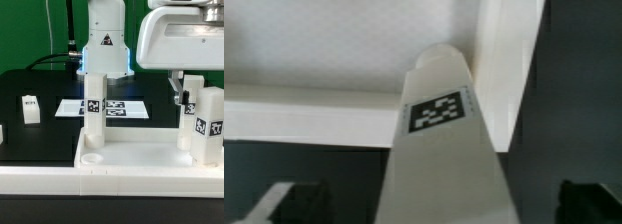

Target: Assemble desk

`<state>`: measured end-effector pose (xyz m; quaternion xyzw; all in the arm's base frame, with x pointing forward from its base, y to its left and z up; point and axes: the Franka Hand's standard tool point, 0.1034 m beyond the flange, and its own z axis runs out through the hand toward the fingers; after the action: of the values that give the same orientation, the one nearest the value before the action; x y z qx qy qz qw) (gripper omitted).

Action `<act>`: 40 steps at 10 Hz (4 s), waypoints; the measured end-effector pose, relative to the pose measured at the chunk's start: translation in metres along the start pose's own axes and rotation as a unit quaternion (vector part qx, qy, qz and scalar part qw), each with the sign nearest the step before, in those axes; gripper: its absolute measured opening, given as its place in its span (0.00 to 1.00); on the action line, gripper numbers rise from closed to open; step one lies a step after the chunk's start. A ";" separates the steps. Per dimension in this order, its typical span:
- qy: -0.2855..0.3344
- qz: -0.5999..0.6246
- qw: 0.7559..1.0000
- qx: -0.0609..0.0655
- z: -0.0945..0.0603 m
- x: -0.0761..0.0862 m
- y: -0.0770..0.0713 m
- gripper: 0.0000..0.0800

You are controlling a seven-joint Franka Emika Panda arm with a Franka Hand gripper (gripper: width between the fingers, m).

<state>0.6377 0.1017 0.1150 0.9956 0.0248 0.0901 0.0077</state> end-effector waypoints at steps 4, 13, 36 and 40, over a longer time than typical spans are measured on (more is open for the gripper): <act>0.000 0.019 1.000 0.000 0.000 0.000 0.001 0.36; 0.003 0.404 0.914 0.019 0.003 -0.003 0.007 0.36; -0.037 0.178 0.983 0.007 0.002 -0.008 0.002 0.81; -0.037 0.018 0.999 -0.001 0.004 -0.009 0.002 0.78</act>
Offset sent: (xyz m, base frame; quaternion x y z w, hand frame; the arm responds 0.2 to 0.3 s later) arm 0.0000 0.0000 0.0000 0.0000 0.0000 0.0650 0.9979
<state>0.6298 0.0992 0.1099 0.9985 0.0068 0.0536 0.0080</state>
